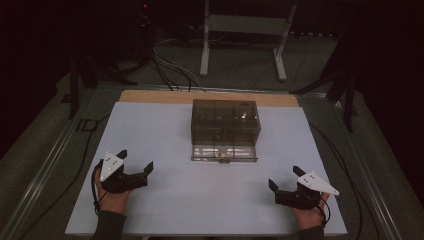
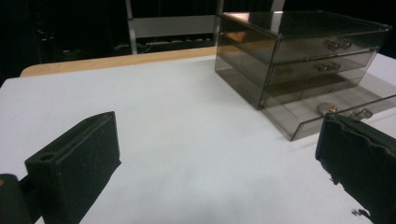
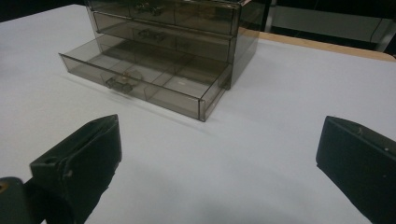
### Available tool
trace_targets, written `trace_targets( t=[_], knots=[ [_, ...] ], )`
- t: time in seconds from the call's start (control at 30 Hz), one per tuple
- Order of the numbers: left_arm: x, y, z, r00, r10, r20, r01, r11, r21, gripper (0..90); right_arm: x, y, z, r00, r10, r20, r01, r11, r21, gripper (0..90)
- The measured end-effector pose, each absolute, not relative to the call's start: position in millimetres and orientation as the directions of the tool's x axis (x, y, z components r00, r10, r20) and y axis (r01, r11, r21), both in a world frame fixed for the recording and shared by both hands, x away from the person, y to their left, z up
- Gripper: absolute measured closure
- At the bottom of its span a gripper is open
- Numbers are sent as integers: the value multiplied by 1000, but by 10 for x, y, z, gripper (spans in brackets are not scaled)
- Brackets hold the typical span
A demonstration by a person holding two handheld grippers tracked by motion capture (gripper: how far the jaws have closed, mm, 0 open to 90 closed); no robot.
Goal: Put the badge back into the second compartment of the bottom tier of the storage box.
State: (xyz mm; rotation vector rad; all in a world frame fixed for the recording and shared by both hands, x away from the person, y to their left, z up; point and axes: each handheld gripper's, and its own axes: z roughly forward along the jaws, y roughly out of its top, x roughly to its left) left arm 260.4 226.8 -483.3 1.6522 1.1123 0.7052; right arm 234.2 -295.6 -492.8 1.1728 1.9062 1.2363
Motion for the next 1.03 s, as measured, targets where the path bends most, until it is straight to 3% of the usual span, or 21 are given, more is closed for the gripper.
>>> trace_targets(
  t=[1.03],
  knots=[
    [2361,2502,-4963,334,941,-55,352,-70,934,6,2387,-2993,-4933,-448,894,21,371,165,914,6]
  ],
)
